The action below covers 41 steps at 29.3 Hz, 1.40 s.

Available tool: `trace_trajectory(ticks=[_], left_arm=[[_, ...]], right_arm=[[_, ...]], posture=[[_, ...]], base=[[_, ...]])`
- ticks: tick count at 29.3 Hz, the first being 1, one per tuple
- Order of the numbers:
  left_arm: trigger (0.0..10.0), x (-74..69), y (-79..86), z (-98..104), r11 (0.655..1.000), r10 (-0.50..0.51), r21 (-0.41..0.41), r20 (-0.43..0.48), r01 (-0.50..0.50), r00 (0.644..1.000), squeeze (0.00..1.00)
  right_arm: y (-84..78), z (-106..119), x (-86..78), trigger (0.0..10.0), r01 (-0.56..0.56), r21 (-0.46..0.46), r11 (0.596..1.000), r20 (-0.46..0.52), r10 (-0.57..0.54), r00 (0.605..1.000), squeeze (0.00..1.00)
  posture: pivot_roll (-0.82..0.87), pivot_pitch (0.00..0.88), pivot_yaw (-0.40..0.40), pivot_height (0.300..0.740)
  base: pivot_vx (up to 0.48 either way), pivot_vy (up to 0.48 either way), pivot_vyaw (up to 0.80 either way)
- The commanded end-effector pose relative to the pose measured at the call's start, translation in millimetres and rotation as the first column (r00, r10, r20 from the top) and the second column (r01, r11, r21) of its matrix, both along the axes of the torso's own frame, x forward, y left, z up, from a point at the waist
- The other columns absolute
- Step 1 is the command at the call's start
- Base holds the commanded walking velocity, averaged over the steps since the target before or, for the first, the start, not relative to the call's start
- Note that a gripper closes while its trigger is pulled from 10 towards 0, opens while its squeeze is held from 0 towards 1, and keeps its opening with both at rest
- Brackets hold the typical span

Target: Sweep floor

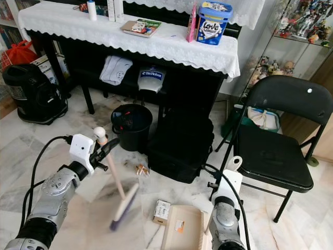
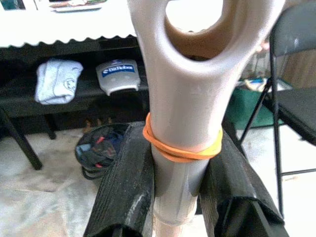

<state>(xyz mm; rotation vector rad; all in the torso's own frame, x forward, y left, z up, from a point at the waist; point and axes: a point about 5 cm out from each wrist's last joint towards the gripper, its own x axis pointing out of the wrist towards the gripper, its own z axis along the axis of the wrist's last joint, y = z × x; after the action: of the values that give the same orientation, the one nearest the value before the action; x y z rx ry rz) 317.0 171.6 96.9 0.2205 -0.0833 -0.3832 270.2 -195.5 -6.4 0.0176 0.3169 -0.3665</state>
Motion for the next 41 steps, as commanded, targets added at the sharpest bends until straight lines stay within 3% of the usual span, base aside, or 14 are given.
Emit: trace_trajectory(ticks=[1,7,9,12,22,31,36,41], left_arm=[[10.0,0.2,-5.7,2.6,1.0,0.002,0.001,0.042,-0.002,0.999,0.0],[10.0,-0.8,-5.0,-5.8,0.995,0.094,-0.028,0.055,-0.093,0.994,0.0],[10.0,0.8,-2.9,-8.5,0.985,0.155,-0.089,0.044,-0.151,0.987,0.0],[10.0,2.2,-3.6,-11.6,0.979,0.179,-0.103,0.029,-0.176,0.983,0.0],[10.0,2.9,-9.2,-14.6,0.98,0.174,-0.104,0.029,-0.171,0.984,0.0],[10.0,4.9,-11.5,-17.7,0.976,0.185,-0.122,0.011,-0.182,0.983,0.0],[10.0,8.8,-17.6,-21.3,0.985,0.117,-0.12,-0.041,-0.121,0.992,0.0],[10.0,10.7,-18.0,-20.2,0.983,0.11,-0.144,-0.048,-0.116,0.993,0.0]], right_arm=[[-3.2,8.5,7.1,10.0,0.004,-0.015,1.0,0.039,-0.003,0.999,0.0],[-4.1,9.4,7.0,10.0,0.008,-0.022,1.0,0.047,-0.007,0.999,0.0],[-4.4,10.1,7.5,10.0,0.01,-0.024,1.0,0.05,-0.009,0.999,0.0],[-7.2,11.6,7.3,10.0,0.028,-0.042,0.999,0.058,-0.026,0.998,0.0],[-18.8,14.3,4.5,10.0,0.096,-0.097,0.991,0.074,-0.089,0.993,0.0],[-16.4,13.6,4.9,10.0,0.094,-0.084,0.992,0.071,-0.088,0.994,0.0],[-9.1,10.5,5.8,10.0,0.055,-0.05,0.997,0.05,-0.053,0.997,0.0],[-7.9,9.7,5.9,10.0,0.055,-0.046,0.997,0.043,-0.053,0.998,0.0]], posture=[[-0.03,0.0,-0.113,0.74],[-0.04,0.0,-0.113,0.74],[-0.04,0.0,-0.116,0.74],[-0.04,0.0,-0.116,0.74],[-0.05,0.0,-0.113,0.74],[-0.05,0.001,-0.109,0.74],[-0.05,0.002,-0.106,0.74],[-0.05,0.002,-0.106,0.74]], base=[[0.0,0.0,0.0],[0.0,0.0,0.0],[0.0,0.0,0.0],[0.0,0.0,0.0],[0.0,0.0,0.0],[0.0,0.0,0.0],[0.0,0.0,0.0],[0.0,0.0,0.0]])
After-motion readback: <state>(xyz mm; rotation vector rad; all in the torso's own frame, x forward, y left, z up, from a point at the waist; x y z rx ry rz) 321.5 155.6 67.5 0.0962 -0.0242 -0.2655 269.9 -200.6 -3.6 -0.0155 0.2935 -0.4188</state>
